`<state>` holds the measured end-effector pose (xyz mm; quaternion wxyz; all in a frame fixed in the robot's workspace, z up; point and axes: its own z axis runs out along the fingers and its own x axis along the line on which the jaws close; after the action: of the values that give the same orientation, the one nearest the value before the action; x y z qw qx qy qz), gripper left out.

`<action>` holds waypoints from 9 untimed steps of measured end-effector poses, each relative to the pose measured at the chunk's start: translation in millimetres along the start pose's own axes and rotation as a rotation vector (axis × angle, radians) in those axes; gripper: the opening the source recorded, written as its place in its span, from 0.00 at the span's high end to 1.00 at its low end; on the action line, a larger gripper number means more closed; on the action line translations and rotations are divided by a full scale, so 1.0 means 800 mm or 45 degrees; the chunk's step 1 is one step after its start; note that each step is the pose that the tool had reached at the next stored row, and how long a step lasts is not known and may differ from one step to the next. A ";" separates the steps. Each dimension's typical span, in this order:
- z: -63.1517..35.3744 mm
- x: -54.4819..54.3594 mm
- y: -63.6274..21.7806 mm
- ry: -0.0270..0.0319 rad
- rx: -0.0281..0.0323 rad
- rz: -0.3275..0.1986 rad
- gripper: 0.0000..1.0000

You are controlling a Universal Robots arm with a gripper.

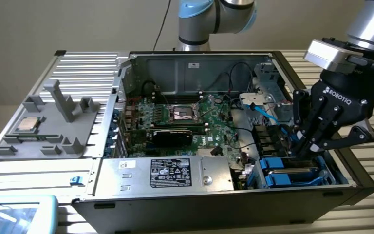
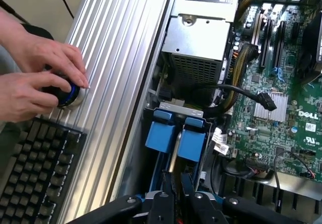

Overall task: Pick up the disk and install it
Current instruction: 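Insert the first disk wire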

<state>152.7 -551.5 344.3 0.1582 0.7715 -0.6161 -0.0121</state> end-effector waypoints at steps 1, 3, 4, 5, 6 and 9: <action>0.000 0.000 0.000 -0.0021 -0.0031 0.000 0.84; 0.001 0.000 -0.003 -0.0040 -0.0098 -0.001 0.84; 0.001 0.001 -0.004 -0.0045 -0.0113 -0.001 0.84; 0.001 0.001 -0.005 -0.0048 -0.0117 0.000 0.84; 0.001 0.001 -0.005 -0.0079 -0.0117 0.002 0.84; 0.002 0.001 -0.006 -0.0296 -0.0123 0.004 0.84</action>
<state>156.8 -551.7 341.5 0.1548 0.7694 -0.6192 -0.0237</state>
